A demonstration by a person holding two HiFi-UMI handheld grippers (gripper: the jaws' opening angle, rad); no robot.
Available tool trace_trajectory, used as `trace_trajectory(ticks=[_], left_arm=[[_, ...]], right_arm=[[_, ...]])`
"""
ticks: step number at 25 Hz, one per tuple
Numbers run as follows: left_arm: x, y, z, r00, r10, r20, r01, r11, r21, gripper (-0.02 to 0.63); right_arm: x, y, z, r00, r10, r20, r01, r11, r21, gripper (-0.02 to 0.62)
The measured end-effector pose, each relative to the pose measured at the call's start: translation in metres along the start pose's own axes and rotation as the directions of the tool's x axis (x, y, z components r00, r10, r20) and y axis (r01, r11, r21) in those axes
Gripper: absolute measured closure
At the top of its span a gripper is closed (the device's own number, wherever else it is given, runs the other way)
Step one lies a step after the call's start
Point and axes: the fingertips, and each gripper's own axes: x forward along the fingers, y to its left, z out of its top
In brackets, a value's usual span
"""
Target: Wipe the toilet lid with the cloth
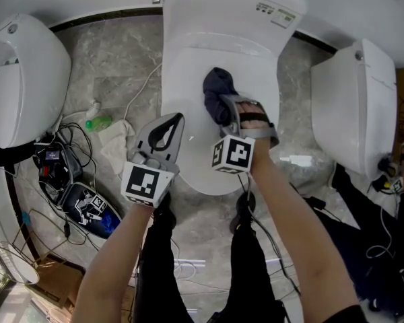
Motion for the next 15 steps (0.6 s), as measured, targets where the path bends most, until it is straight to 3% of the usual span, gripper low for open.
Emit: trace_trajectory(ticks=[15], left_arm=[[0.002, -0.008, 0.002, 1.000, -0.005, -0.005, 0.005, 1.000, -0.013, 0.597]], right_arm=[[-0.057, 0.068, 0.005, 0.998, 0.068, 0.001, -0.068, 0.998, 0.006, 0.497]])
